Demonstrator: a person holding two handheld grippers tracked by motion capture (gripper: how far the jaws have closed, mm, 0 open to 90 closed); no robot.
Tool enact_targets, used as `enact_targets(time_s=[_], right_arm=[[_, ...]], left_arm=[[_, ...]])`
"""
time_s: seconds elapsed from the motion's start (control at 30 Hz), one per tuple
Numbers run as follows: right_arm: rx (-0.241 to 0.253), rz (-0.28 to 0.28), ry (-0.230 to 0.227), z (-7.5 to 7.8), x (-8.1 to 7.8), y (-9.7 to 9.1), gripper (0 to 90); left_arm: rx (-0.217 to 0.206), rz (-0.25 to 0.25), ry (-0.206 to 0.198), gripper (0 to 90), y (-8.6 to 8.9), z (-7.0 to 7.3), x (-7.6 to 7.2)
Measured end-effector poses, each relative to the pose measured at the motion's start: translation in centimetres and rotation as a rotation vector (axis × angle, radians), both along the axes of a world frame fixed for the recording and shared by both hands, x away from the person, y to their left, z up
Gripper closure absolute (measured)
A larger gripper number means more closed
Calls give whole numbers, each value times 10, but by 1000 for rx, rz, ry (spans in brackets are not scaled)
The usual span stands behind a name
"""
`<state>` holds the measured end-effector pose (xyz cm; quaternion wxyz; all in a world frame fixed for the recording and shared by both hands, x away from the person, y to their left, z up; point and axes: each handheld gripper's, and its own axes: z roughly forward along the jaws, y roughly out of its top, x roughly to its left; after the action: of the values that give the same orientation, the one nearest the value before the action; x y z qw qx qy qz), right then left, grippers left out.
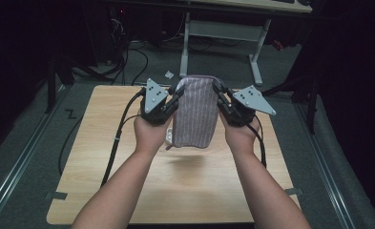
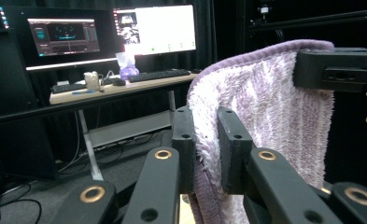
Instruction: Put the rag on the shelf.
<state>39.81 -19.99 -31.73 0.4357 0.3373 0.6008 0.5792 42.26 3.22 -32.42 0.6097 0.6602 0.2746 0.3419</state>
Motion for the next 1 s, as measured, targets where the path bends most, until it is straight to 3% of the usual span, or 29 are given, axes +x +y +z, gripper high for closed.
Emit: enact_targets(time_s=[0.1,0.3,0.33,0.4,0.73,0.87,1.0], right_arm=[[0,-4,14,3,14,2,833],[-14,-11,37,9,40,7,832],[-16,-12,43,9,44,8,832],[-17,-14,54,9,54,10,832],[-78,-28,119,0,94,13,830],[-81,-31,152,-3,108,17,827],[-87,-32,187,-10,120,19,817]], left_arm=[[30,16,11,794,0,4,12],[24,51,26,790,2,8,38],[16,48,51,789,1,7,41],[19,59,63,789,1,6,49],[87,105,92,788,1,2,80],[74,124,133,782,1,-3,94],[88,135,182,775,1,-14,107]])
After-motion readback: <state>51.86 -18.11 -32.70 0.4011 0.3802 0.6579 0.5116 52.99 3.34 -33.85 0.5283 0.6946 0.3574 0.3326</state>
